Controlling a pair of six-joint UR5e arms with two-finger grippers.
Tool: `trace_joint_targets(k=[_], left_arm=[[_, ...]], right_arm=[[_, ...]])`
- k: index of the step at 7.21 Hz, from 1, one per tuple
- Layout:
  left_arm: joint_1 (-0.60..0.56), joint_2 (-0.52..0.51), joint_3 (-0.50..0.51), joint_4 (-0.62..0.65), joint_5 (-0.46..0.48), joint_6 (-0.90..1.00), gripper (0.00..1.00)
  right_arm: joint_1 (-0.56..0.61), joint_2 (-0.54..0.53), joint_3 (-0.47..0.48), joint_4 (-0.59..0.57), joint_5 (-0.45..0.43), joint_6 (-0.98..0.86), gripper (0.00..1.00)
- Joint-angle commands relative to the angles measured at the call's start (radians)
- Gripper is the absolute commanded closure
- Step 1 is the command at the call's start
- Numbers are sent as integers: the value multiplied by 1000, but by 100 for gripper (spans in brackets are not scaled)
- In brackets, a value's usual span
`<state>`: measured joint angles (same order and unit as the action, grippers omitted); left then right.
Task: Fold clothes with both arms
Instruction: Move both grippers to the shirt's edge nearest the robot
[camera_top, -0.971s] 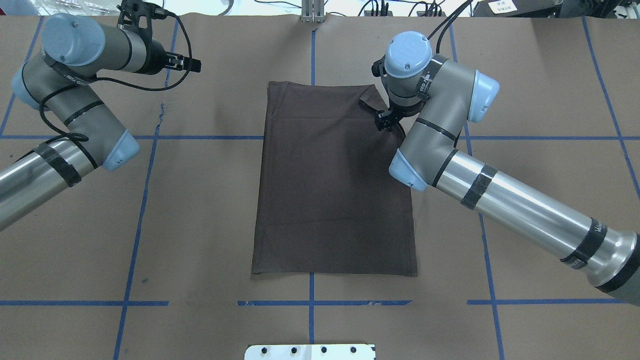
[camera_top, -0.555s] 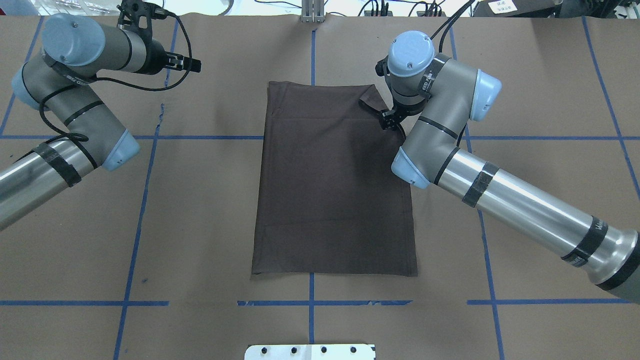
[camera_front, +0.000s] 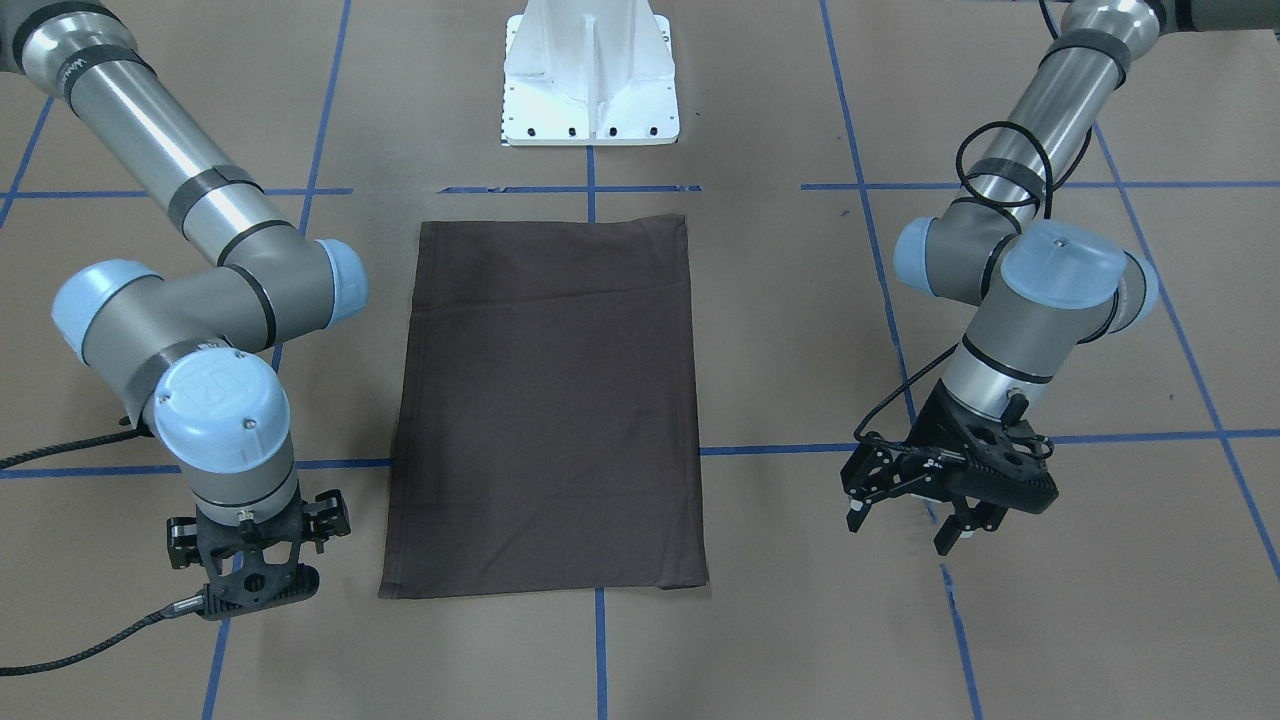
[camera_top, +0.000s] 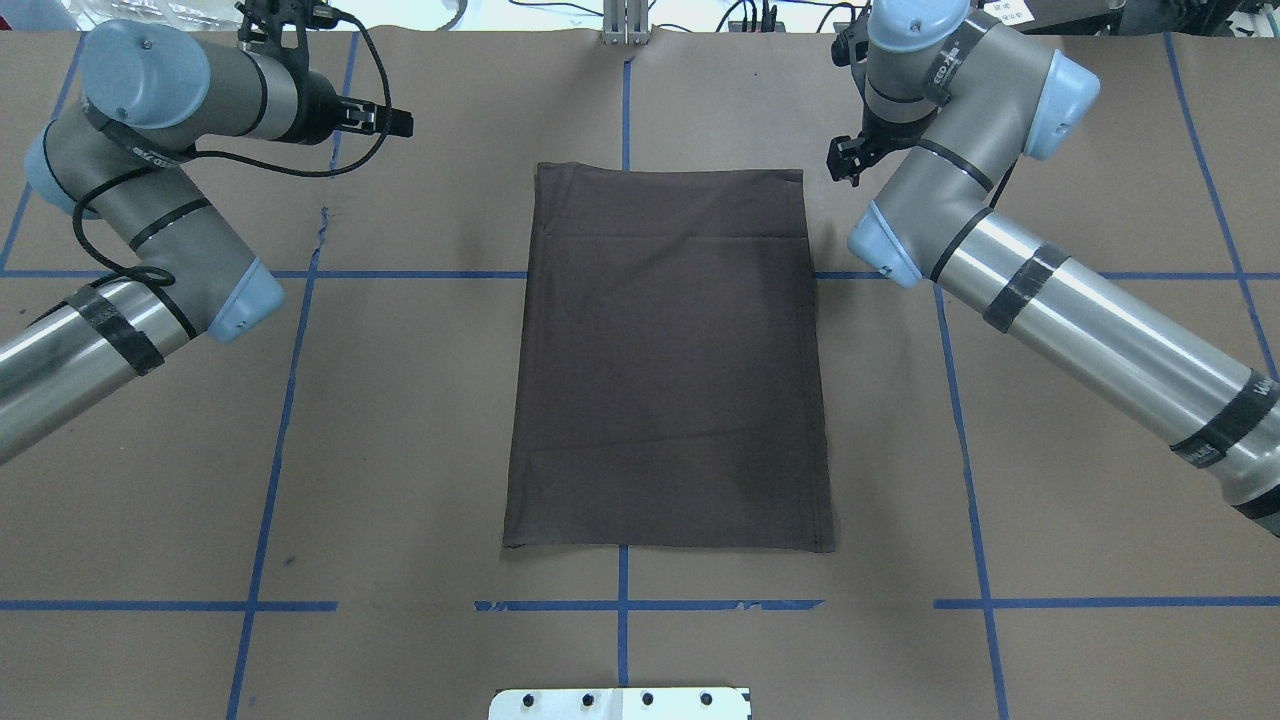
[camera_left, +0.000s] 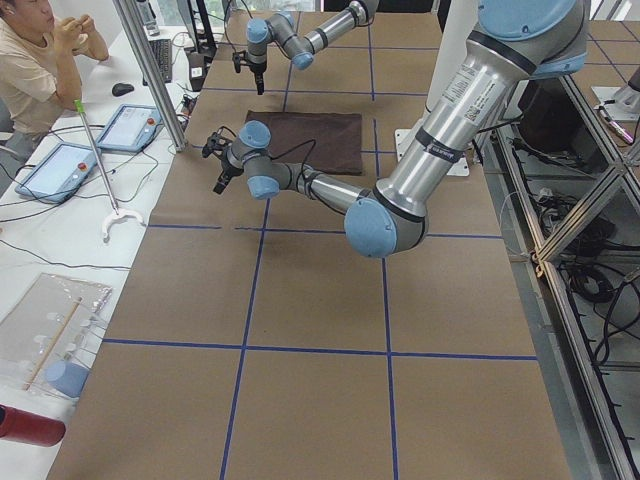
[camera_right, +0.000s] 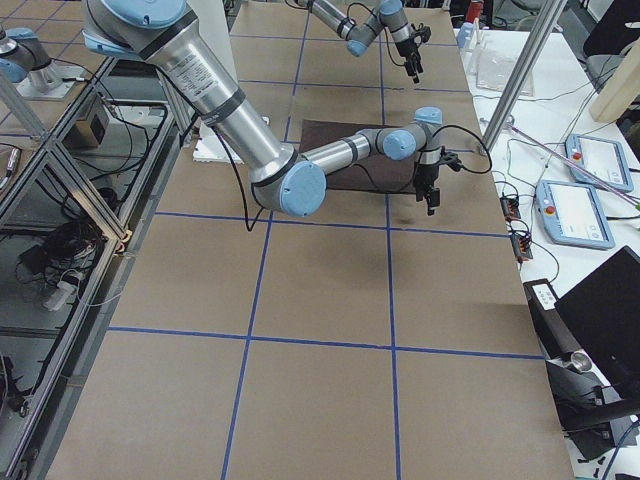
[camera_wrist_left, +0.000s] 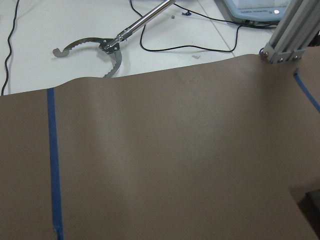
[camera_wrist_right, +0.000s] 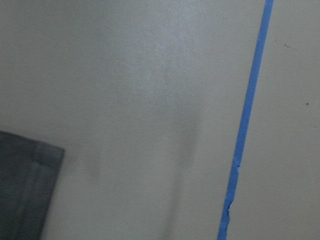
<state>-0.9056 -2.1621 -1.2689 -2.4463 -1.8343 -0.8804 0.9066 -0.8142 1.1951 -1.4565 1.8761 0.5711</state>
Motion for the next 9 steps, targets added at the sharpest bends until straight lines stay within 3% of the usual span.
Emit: trace_joint_targets(k=[1, 3, 4, 5, 6, 7, 8, 9], left_arm=[[83, 75, -236, 138, -2, -94, 0], [221, 215, -529, 266, 10, -307, 0], [305, 278, -625, 267, 53, -407, 0], [415, 318, -683, 267, 140, -511, 0], [495, 333, -698, 268, 206, -605, 0], [577, 332, -689, 303, 290, -682, 18], [626, 299, -675, 379, 314, -721, 35], [651, 260, -631, 438, 317, -727, 36]], right_arm=[[5, -128, 242, 69, 107, 163, 0], [-73, -303, 546, 94, 115, 512, 0], [-147, -395, 709, 99, 69, 670, 0], [-260, -470, 853, 99, -48, 837, 0], [-384, -502, 924, 99, -181, 994, 0], [-444, -500, 942, 99, -249, 1035, 0], [-451, -500, 948, 99, -253, 1035, 0], [-451, -502, 948, 99, -256, 1035, 0]])
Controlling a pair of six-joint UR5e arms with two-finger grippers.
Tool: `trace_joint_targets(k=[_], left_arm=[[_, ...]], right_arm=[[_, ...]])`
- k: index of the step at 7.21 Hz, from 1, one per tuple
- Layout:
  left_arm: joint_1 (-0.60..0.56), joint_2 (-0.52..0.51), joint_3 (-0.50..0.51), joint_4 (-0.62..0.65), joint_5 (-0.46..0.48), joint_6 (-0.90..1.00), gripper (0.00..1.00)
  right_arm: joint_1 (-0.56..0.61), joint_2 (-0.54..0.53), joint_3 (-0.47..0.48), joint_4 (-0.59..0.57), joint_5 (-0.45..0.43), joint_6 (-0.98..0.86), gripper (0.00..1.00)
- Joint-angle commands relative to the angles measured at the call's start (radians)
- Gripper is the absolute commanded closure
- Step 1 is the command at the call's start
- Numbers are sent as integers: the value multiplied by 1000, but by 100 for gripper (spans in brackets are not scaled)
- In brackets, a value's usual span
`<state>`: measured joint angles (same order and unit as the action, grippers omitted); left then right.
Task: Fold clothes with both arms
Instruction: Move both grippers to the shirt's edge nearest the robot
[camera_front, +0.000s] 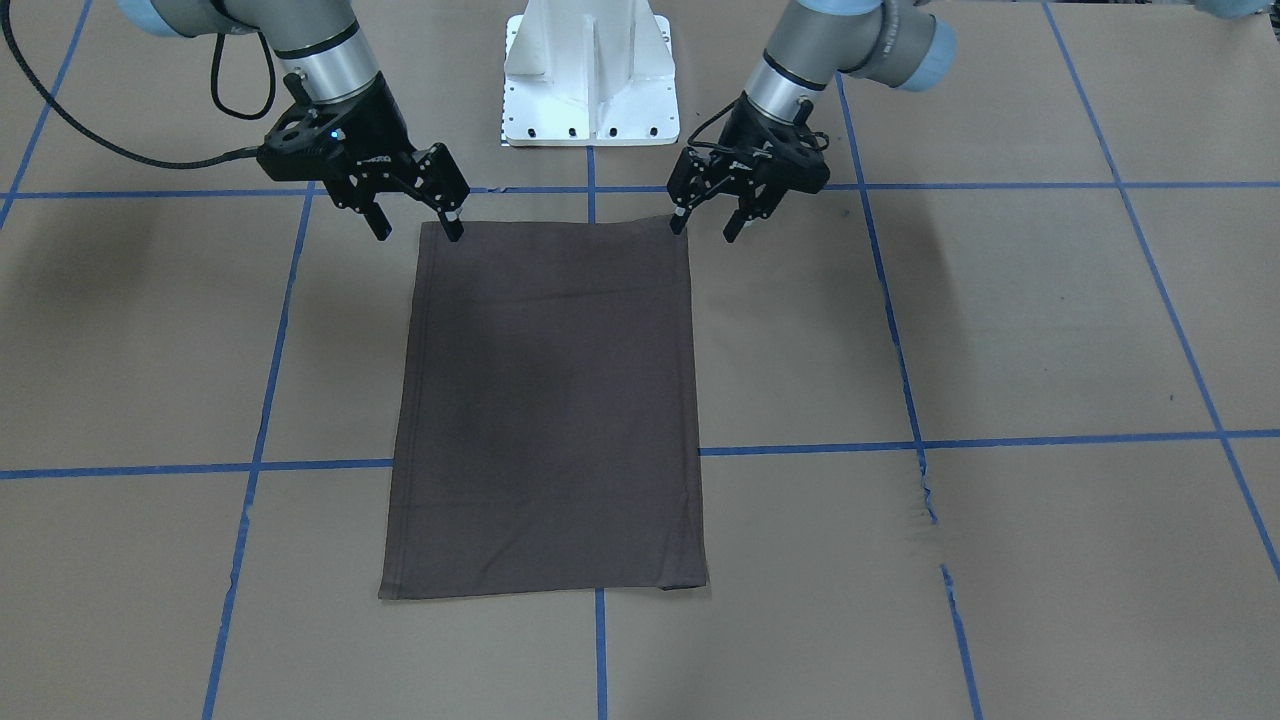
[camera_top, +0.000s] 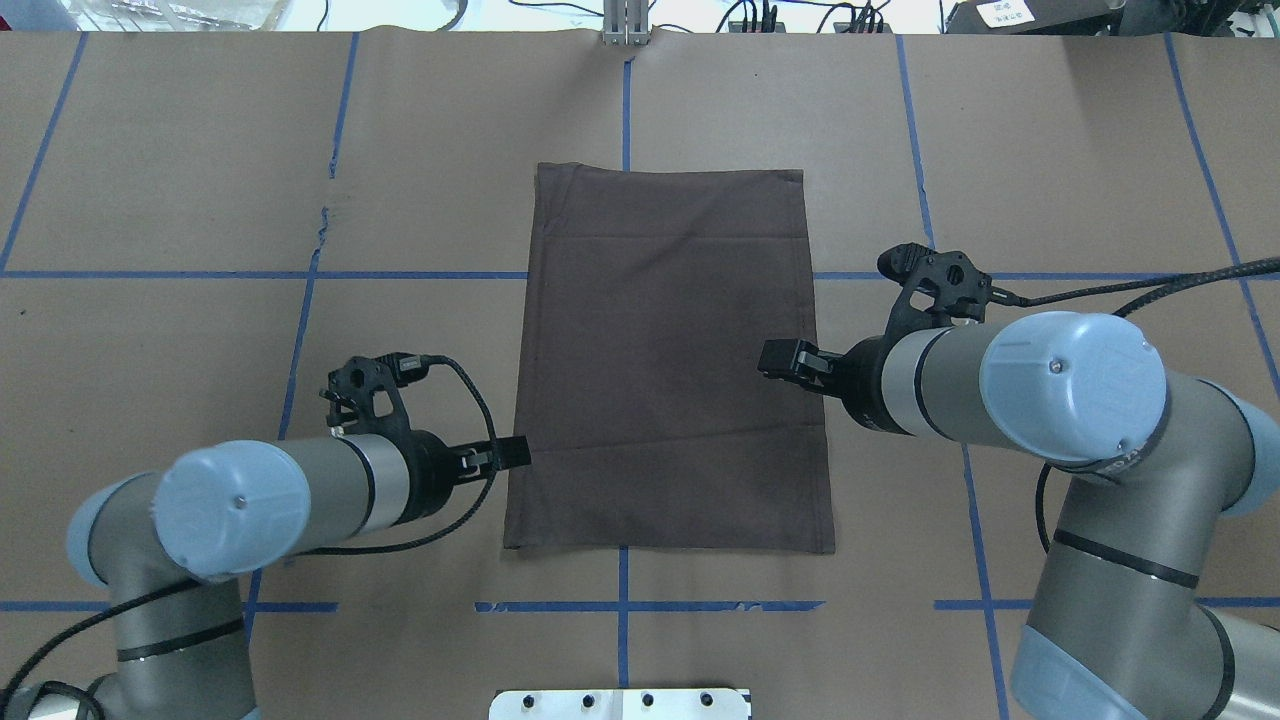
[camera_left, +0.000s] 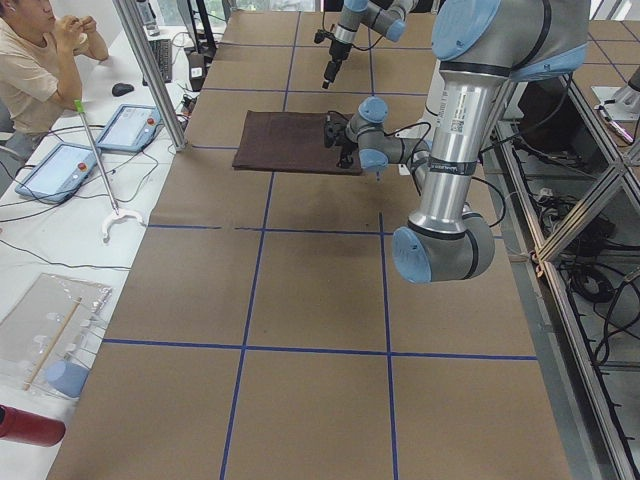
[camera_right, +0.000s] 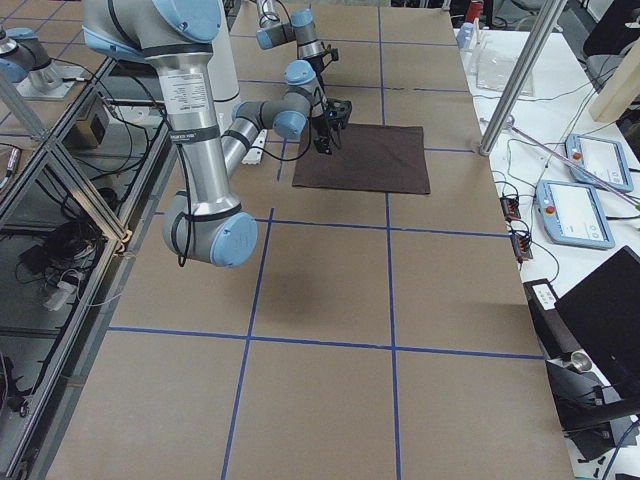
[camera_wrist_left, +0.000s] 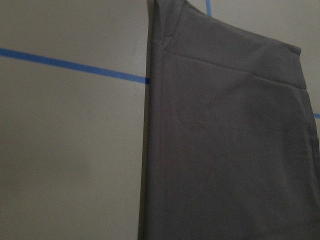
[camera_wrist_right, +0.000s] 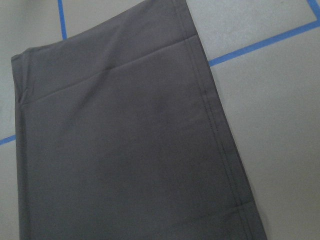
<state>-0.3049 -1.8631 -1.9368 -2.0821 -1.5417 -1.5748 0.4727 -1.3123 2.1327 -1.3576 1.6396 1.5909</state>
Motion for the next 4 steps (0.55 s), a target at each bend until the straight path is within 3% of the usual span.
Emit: trace_joint_targets(k=[1, 4], left_arm=[[59, -63, 74, 76, 25, -33, 35], [79, -68, 90, 76, 22, -31, 37]], right_arm=[[-17, -8, 10, 0, -20, 15, 0], [-17, -10, 10, 0, -20, 15, 0]])
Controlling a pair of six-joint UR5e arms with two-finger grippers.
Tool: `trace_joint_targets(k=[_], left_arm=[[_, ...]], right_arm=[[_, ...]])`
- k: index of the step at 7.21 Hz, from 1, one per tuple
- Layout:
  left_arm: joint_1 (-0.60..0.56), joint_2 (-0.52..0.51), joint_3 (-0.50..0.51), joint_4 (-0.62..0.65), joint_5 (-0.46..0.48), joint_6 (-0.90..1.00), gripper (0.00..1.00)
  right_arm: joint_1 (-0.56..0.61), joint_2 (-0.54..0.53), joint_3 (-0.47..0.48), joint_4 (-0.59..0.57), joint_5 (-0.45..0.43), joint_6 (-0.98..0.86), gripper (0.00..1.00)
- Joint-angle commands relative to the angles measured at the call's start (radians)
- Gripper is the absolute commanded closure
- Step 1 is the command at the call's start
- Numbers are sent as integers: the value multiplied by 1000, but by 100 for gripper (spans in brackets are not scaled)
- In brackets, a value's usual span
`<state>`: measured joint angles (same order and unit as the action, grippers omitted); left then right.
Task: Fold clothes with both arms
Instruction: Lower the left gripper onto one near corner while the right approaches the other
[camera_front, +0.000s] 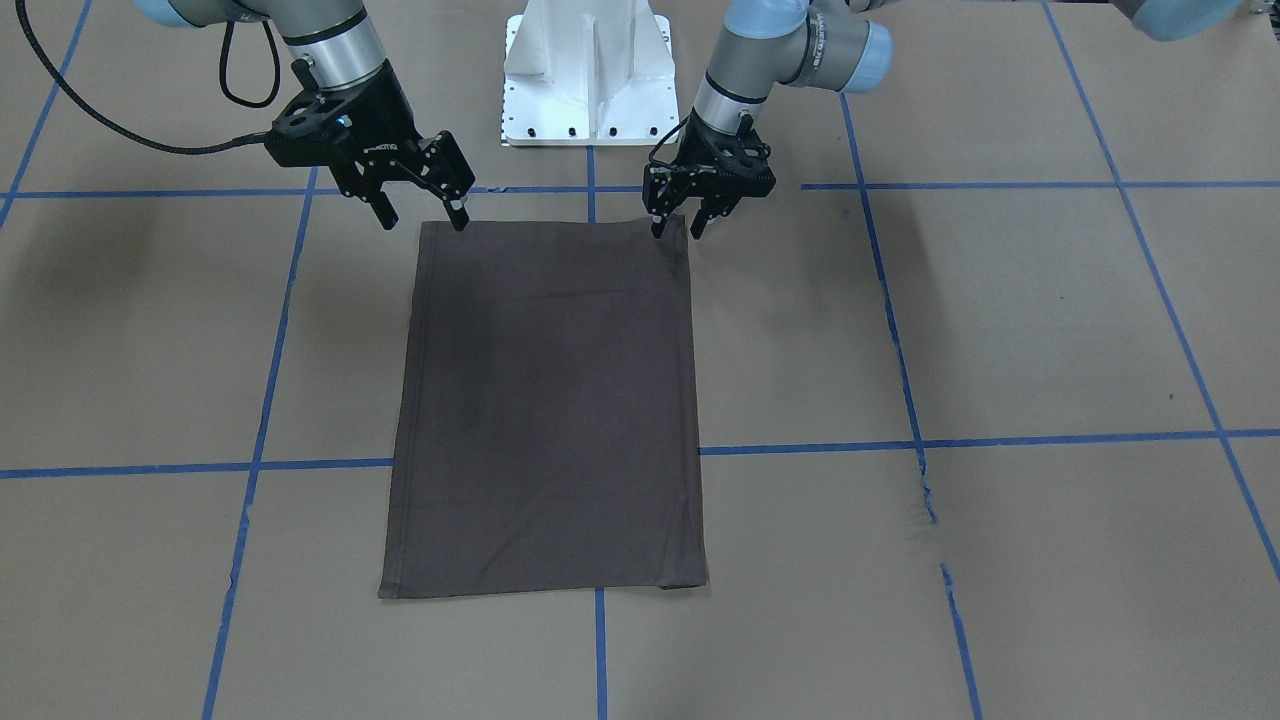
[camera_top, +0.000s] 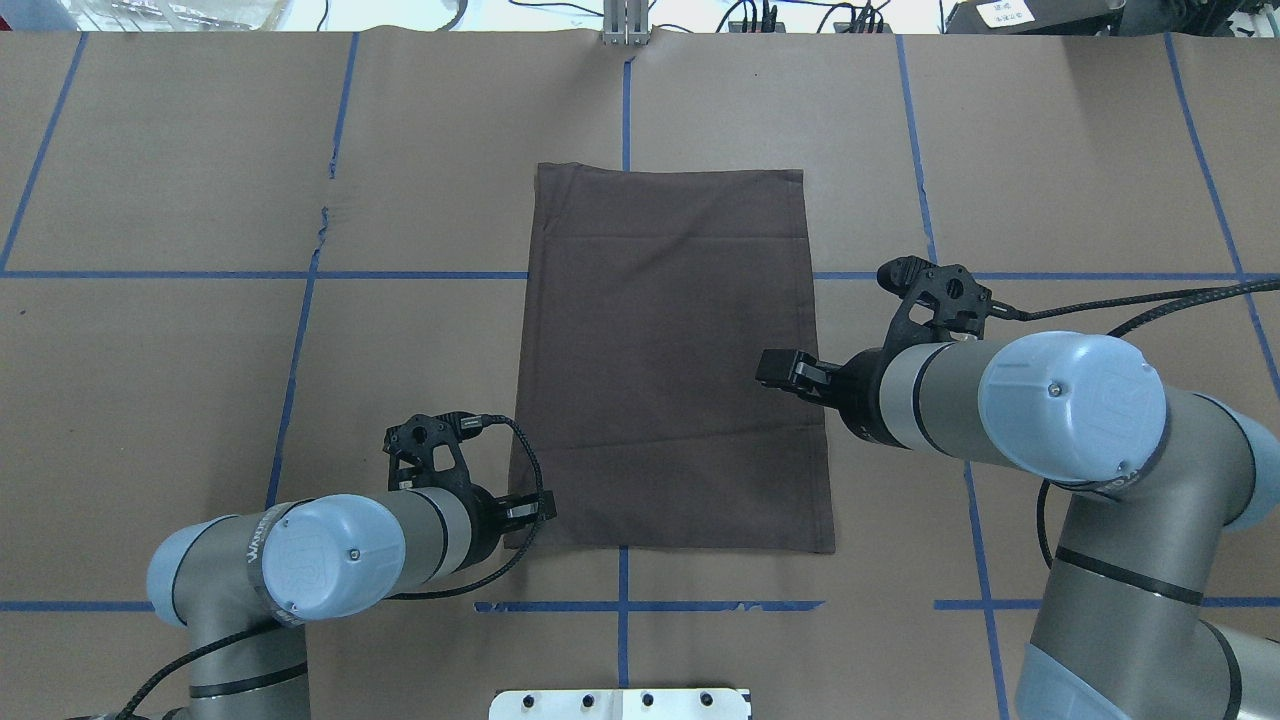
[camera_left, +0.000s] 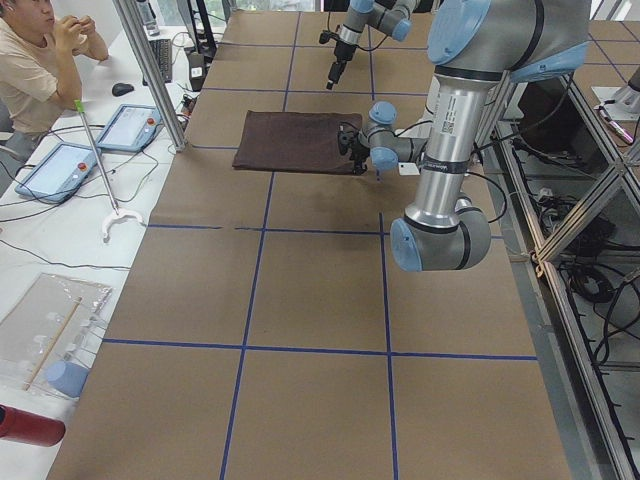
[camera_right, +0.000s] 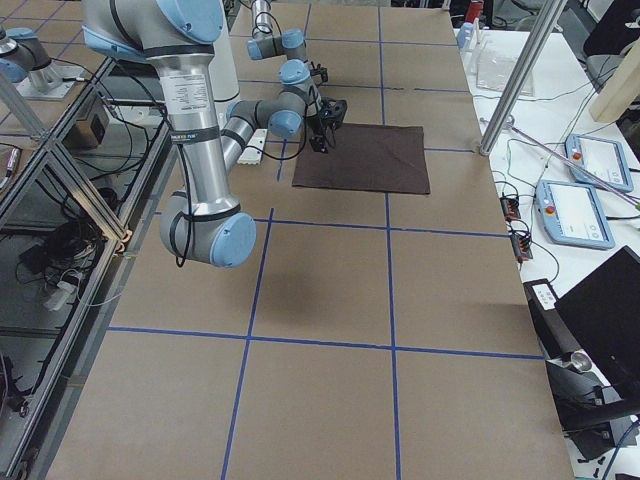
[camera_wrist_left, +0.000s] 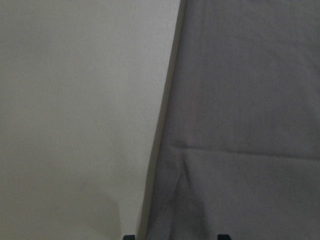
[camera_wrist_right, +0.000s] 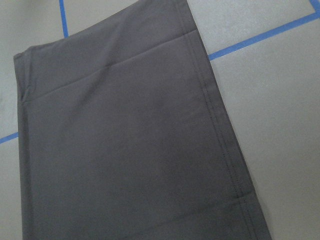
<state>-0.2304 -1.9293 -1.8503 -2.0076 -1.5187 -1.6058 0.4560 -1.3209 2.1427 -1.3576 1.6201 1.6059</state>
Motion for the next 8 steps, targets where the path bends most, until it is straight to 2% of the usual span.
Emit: trace_joint_targets(k=[1, 3, 5, 7, 8], left_arm=[[6, -1, 2, 1, -1, 1, 37], [9, 0, -4, 1, 0, -2, 37], [14, -2, -3, 1, 0, -2, 43], [17, 1, 3, 0, -1, 0, 42], [17, 4, 2, 1, -3, 4, 38]], right_arm=[[1, -3, 0, 0, 0, 0, 0], [1, -4, 0, 0, 0, 0, 0], [1, -4, 0, 0, 0, 0, 0], [1, -4, 0, 0, 0, -3, 0], [1, -3, 0, 0, 0, -3, 0]])
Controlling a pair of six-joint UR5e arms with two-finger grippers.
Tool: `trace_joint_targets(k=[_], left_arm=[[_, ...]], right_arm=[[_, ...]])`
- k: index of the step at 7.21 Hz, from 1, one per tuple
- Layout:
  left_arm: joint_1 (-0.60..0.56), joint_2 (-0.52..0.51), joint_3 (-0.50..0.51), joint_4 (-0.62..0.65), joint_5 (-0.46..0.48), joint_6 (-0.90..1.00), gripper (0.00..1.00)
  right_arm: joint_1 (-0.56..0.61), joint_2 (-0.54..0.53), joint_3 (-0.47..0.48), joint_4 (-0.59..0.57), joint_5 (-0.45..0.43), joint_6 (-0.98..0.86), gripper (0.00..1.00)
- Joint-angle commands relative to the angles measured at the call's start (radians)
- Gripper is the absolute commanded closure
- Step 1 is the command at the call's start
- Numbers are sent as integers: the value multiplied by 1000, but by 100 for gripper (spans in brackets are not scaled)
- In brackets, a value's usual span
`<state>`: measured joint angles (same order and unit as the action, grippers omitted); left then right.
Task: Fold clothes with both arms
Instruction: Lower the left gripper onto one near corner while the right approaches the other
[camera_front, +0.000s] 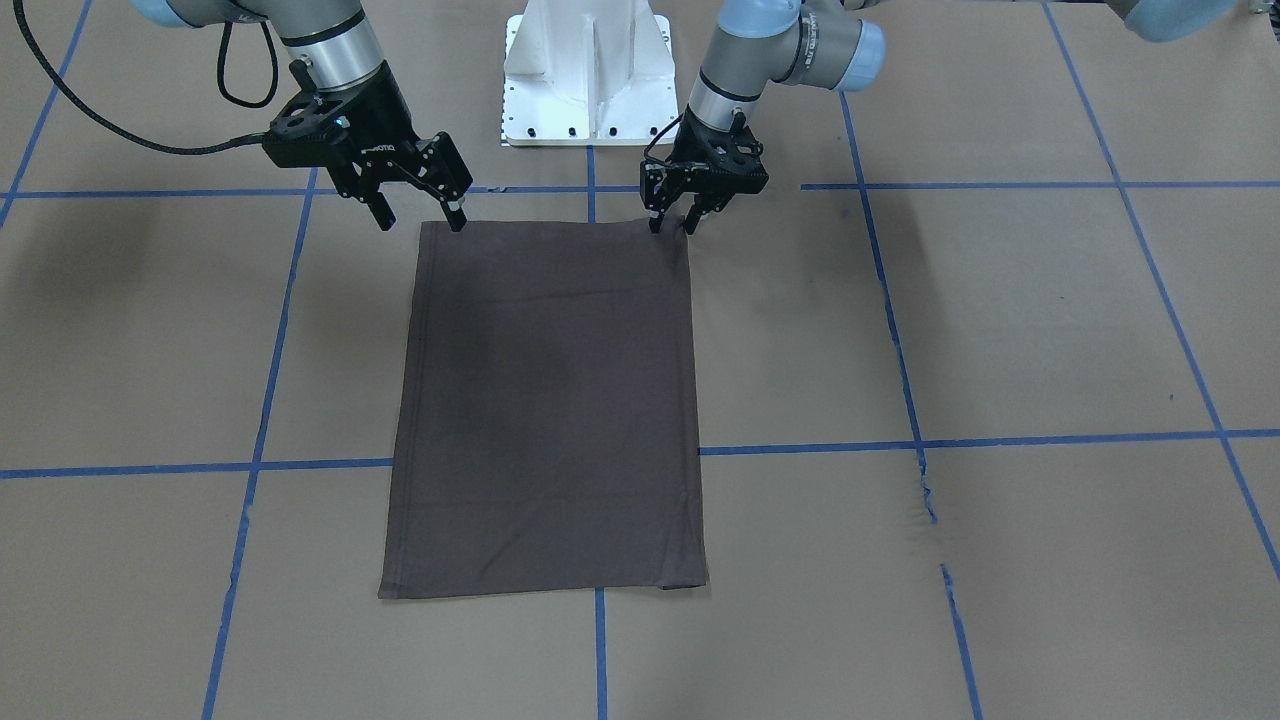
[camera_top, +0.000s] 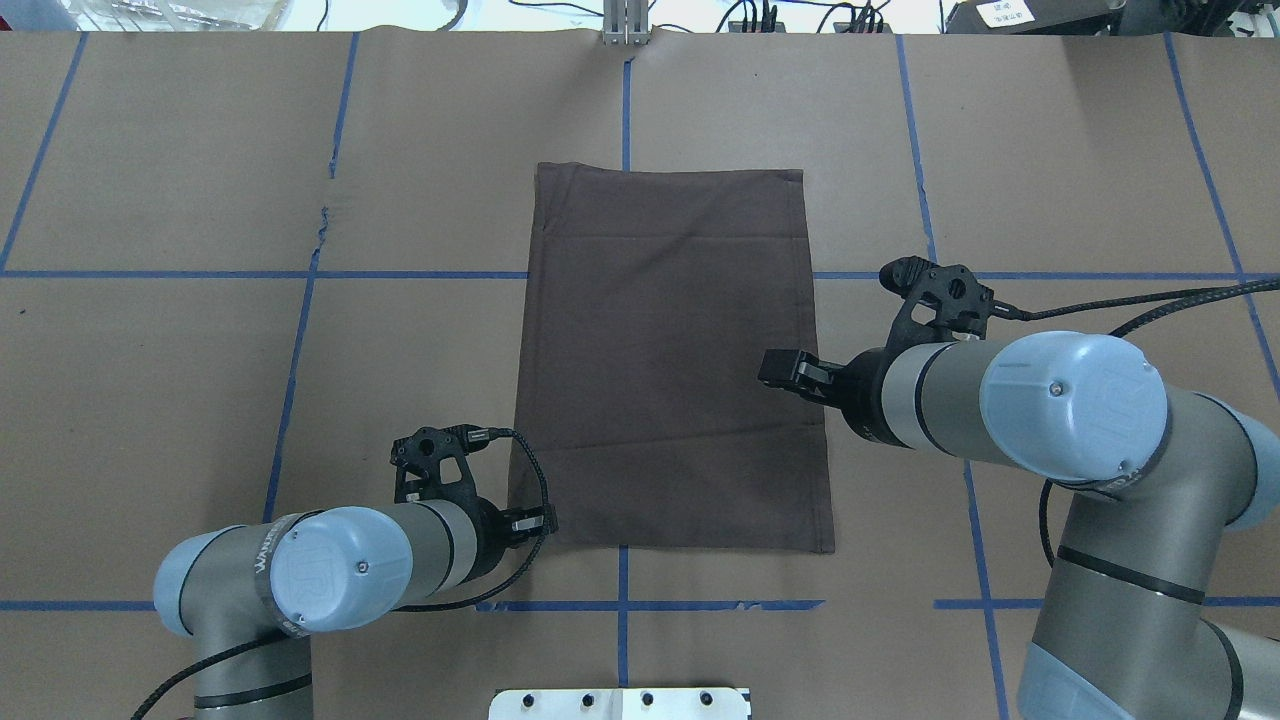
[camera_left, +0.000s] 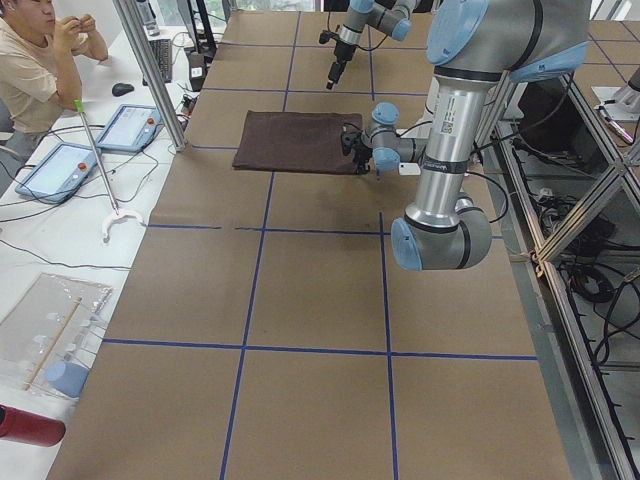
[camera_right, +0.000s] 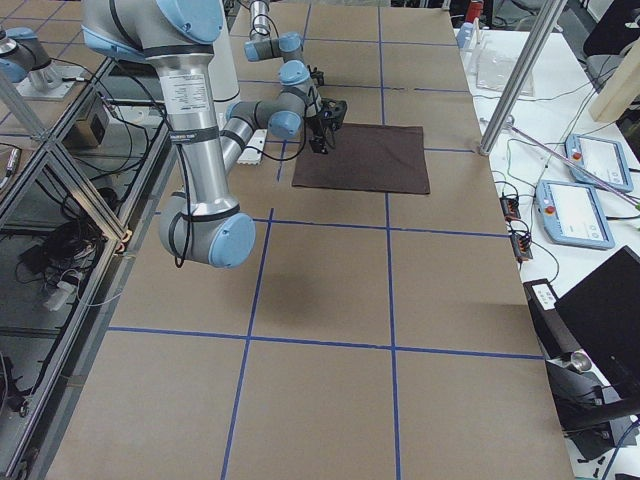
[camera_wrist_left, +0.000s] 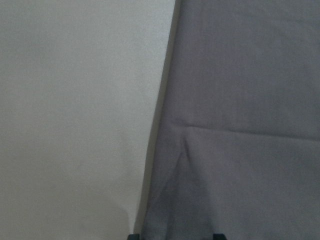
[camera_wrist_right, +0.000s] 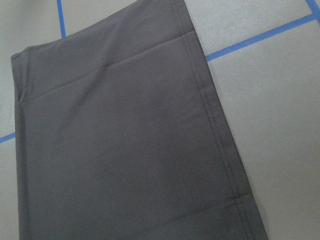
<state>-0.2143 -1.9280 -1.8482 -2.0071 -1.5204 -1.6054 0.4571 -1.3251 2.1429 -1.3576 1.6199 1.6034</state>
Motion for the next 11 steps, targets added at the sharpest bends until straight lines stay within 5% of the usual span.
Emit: trace_joint_targets(k=[1, 3, 5, 8, 10, 11], left_arm=[[1, 1, -2, 1, -3, 5, 35], [4, 1, 0, 1, -1, 5, 37], [19, -2, 1, 1, 0, -1, 59], [29, -2, 1, -1, 2, -1, 59], [29, -6, -6, 1, 2, -2, 100], [29, -6, -12, 1, 2, -2, 100]], right_arm=[[0, 1, 0, 0, 0, -2, 0], [0, 1, 0, 0, 0, -3, 0], [0, 1, 2, 0, 0, -3, 0], [0, 0, 0, 0, 0, -3, 0], [0, 0, 0, -2, -2, -2, 0], [-1, 0, -1, -2, -2, -2, 0]])
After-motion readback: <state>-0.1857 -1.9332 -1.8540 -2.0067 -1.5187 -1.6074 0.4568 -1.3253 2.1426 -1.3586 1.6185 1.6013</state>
